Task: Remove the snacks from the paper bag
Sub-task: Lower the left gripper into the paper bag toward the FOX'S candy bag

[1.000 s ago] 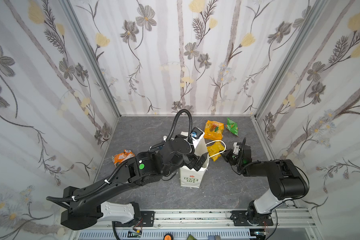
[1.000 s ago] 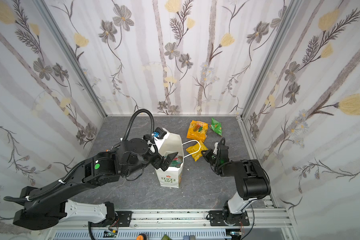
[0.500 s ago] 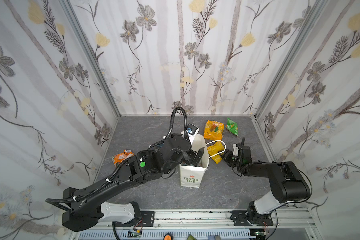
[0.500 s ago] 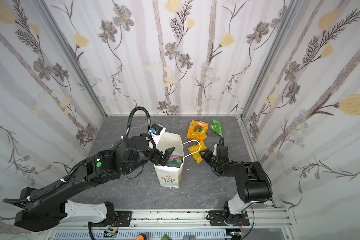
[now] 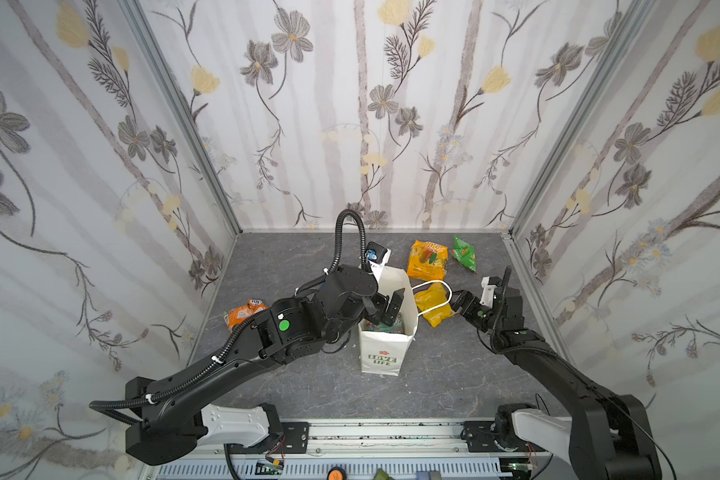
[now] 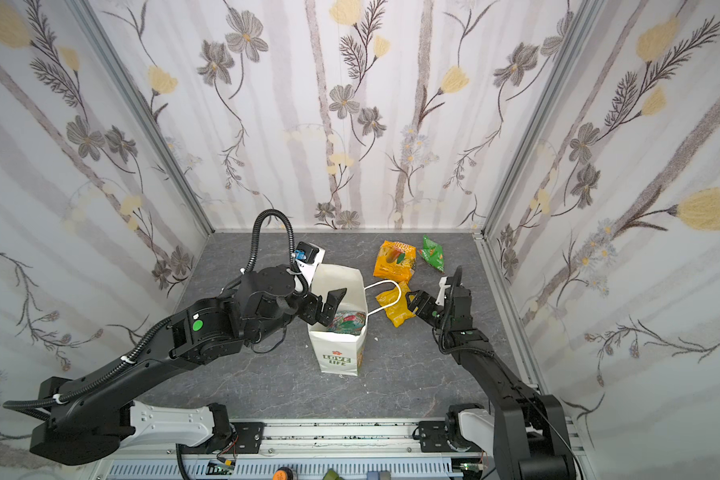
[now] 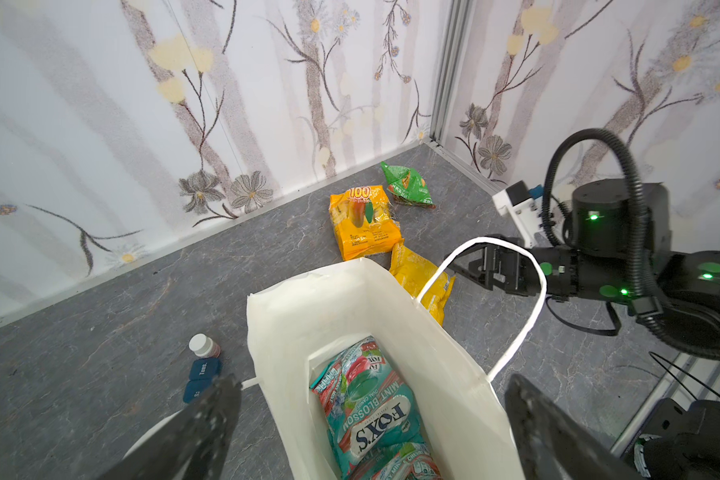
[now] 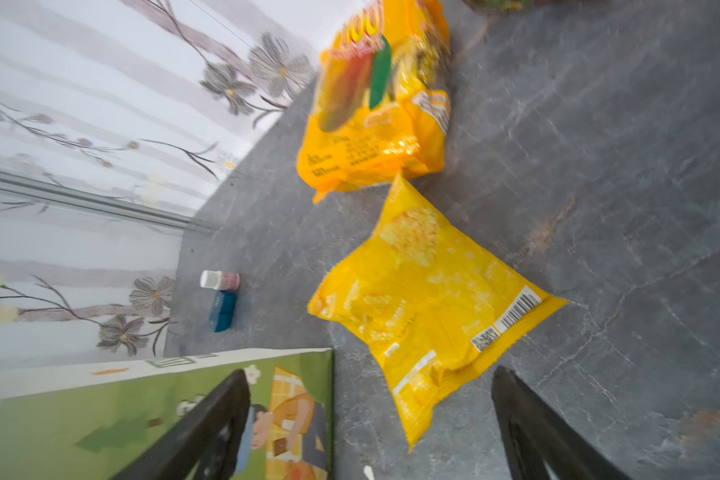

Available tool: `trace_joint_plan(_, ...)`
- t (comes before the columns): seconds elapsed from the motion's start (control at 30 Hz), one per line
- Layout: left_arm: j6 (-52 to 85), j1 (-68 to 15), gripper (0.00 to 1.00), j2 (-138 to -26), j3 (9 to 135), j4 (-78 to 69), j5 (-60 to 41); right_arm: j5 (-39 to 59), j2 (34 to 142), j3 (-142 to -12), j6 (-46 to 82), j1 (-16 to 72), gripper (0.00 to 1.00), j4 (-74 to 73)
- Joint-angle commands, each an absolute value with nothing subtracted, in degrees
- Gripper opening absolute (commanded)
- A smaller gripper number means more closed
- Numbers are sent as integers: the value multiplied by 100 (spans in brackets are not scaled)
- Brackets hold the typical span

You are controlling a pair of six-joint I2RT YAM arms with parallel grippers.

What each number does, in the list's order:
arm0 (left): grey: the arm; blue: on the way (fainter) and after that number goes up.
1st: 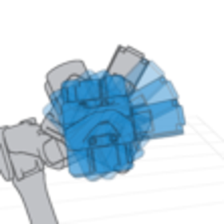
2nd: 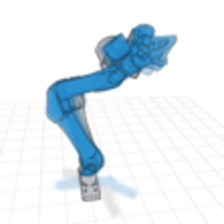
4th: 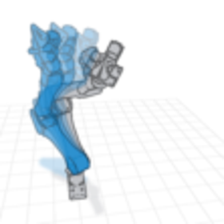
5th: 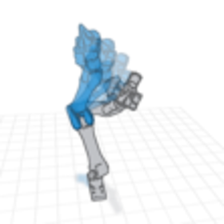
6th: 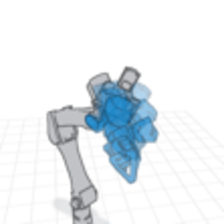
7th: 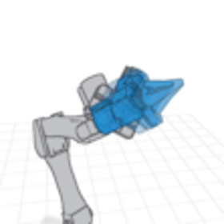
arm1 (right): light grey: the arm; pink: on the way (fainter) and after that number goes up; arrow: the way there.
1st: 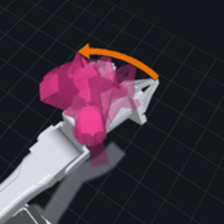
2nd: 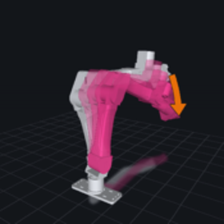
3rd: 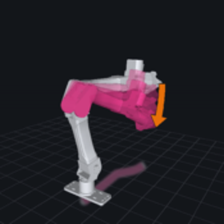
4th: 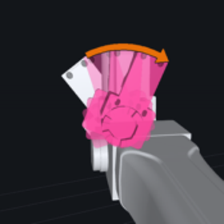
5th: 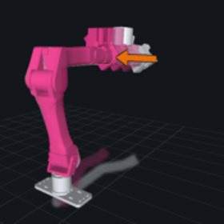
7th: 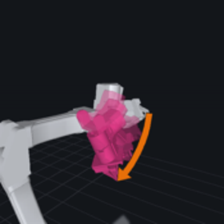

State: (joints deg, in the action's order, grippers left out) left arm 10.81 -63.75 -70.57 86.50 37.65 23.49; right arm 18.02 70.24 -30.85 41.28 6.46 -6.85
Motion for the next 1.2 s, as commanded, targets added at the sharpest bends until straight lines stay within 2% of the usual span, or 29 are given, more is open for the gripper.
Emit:
trace_joint_plan(0.0, 1411, -6239, 100, -7139, 8784, 3791, 2321, 1754, 6273, -3468, 3890, 685, 91, -53)
trace_joint_plan(0.13, 1468, -6094, 99, -7319, 8900, 3857, 2144, 2611, 5555, -3864, 3886, 721, 91, -115)
trace_joint_plan(0.3, 1516, -5910, 97, -7611, 9116, 4070, 1947, 3752, 5224, -4337, 4076, 828, 93, -346)
trace_joint_plan(0.4, 1559, -5792, 90, -7835, 9306, 4316, 1829, 3952, 5063, -4648, 4113, 979, 99, -279)
trace_joint_plan(0.47, 1661, -5672, 85, -8068, 9493, 4582, 1690, 4060, 4963, -4790, 4084, 1155, 99, -233)
trace_joint_plan(0.7, 2125, -5417, 74, -9002, 10186, 5635, 1486, 3919, 5081, -5690, 3272, 1958, 99, 1139)
trace_joint_plan(0.87, 2625, -5410, 67, -9628, 10464, 6043, 1475, 3562, 5150, -5936, 3074, 2381, 99, 1493)
trace_joint_plan(1.17, 3250, -5405, 61, -9993, 9826, 5945, 1138, 3131, 5133, -5934, 2897, 2462, 99, 1722)
